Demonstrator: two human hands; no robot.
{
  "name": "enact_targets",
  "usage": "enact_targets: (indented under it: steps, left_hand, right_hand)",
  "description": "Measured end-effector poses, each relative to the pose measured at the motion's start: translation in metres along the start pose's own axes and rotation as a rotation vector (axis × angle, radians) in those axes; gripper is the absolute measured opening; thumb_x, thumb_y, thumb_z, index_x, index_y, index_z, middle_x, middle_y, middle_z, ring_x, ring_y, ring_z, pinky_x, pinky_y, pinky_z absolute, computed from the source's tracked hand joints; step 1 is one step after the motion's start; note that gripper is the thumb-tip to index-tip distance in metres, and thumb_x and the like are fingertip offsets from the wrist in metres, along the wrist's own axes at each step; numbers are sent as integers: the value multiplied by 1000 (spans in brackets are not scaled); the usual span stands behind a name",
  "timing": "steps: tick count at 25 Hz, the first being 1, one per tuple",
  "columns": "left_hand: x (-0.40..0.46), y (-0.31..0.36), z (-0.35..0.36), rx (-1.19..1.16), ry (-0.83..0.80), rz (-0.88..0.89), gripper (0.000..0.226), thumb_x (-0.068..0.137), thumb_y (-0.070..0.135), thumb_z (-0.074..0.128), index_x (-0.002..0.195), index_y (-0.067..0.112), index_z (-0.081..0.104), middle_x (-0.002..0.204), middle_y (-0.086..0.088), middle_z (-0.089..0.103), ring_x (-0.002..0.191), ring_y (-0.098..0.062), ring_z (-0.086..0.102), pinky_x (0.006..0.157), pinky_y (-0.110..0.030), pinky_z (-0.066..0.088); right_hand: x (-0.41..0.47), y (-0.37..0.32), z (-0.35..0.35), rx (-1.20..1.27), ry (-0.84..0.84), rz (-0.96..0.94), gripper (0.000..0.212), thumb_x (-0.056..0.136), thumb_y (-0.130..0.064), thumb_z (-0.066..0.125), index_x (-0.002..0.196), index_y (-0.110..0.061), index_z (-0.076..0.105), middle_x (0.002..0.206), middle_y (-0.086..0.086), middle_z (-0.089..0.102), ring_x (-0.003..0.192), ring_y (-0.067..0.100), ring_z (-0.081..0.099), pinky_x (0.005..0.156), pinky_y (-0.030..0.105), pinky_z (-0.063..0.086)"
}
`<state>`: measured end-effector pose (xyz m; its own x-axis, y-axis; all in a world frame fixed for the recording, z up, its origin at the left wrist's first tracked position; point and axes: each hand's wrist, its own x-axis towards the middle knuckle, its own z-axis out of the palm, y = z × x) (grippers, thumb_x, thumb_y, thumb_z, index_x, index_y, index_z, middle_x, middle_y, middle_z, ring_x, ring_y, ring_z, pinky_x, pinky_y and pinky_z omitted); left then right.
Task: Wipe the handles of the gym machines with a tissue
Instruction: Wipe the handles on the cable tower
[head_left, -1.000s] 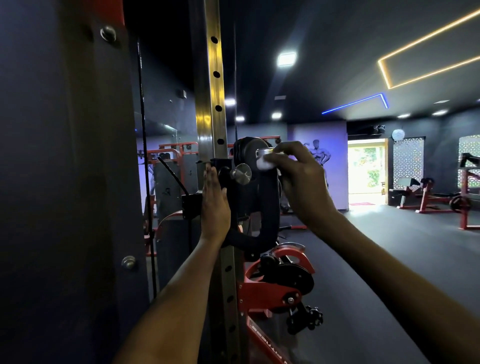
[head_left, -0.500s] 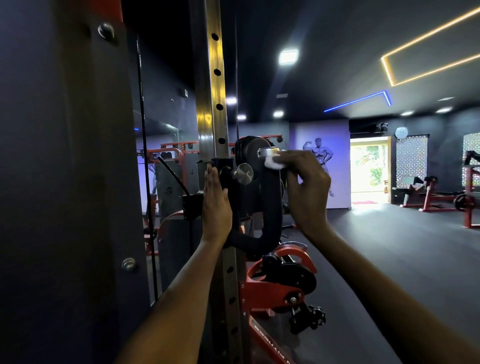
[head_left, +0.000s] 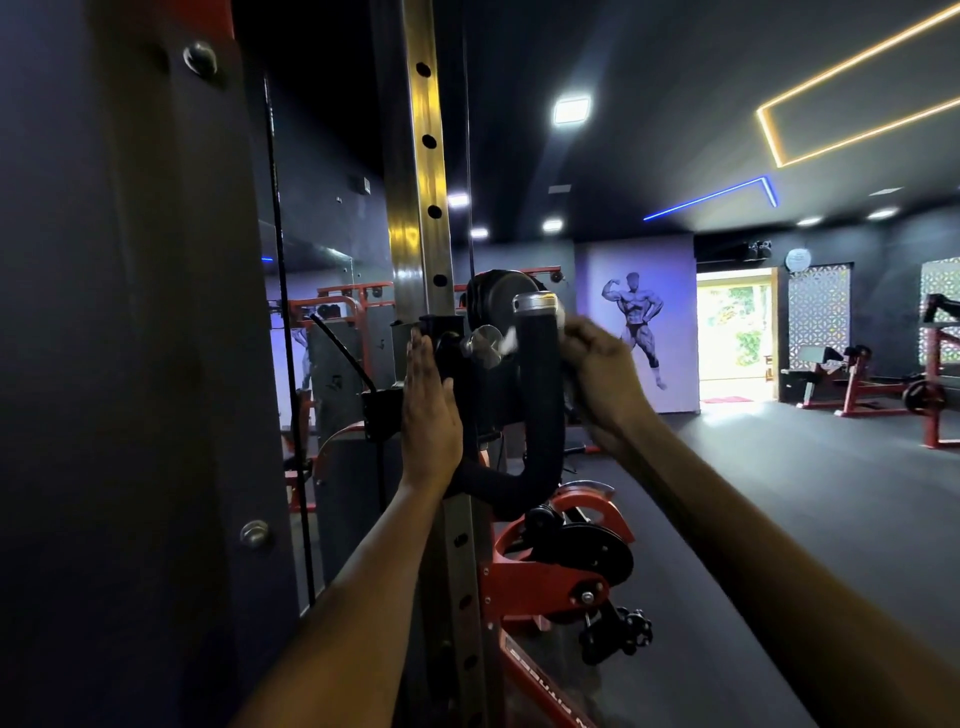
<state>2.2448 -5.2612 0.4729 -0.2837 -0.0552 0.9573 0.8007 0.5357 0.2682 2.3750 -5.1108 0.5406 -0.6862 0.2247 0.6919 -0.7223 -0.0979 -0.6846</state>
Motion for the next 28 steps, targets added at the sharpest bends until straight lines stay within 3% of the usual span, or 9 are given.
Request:
enact_targets:
  steps: [5,11,13,16,18,20,22,25,28]
  left_hand:
    - [0,-1,2,17,12,3,59,99,31,24,151,7,11,160,-11,16,146,-15,11,117,-31,14]
    - [0,-2,2,23,23,3,59,99,31,25,152,5,16,160,-11,16,146,-13,11,117,-22,11]
    - [-1,-2,1,20,15,-6,59,99,31,24,152,6,15,160,-9,14,146,-14,11,117,-24,12]
    - [-1,0,0,30,11,10,59,99,30,25,151,5,13,160,-11,15,146,-16,11,117,-31,14]
    - [-1,1,0,25,15,-2,59,99,29,25,151,4,15,159,-12,16,146,-17,12,117,-31,15]
    - [-3,1,0,20,17,-8,59,99,30,25,152,6,15,159,-7,13,146,-14,11,117,-26,12]
    - [-1,4,-1,2,12,-7,58,99,30,25,152,10,10,158,1,8,145,-11,9,116,-22,10]
    - [-2,7,-4,12,-3,-7,57,99,28,26,149,13,4,156,3,5,145,-10,7,117,-21,10]
    - [-3,3,-6,9,-31,5,59,100,30,25,151,7,8,157,0,6,145,-10,6,116,-15,5]
  right_hand:
    - [-75,66,-29,-215,-235,145,20,93,0,47,98,-8,65,93,4,70,86,17,67,70,25,51]
    - [-4,15,-18,148,-283,199,28,92,6,43,115,3,58,101,16,67,84,19,67,68,23,55]
    - [-30,41,-29,-76,-302,159,24,92,4,46,111,3,60,103,13,68,92,20,66,74,24,53]
    - [-70,75,-50,-505,-282,-19,19,91,4,50,100,-3,66,101,5,69,95,14,66,84,30,53]
    - [-74,71,-55,-584,-58,-54,18,91,1,52,97,-9,66,98,5,68,89,12,65,85,37,53]
    - [-60,39,-49,-485,211,-213,13,91,-11,57,98,-18,66,94,5,66,86,8,63,79,21,52]
    - [-34,-7,-29,-546,302,-497,13,89,-17,62,100,-19,70,94,0,63,86,4,59,77,12,46]
    - [-23,-24,-4,-817,107,-842,22,86,-7,58,105,-6,70,101,9,61,94,13,56,86,9,41]
    - [-73,27,-23,-1008,-34,-889,30,87,-13,50,111,-1,65,104,12,56,93,17,53,79,24,50]
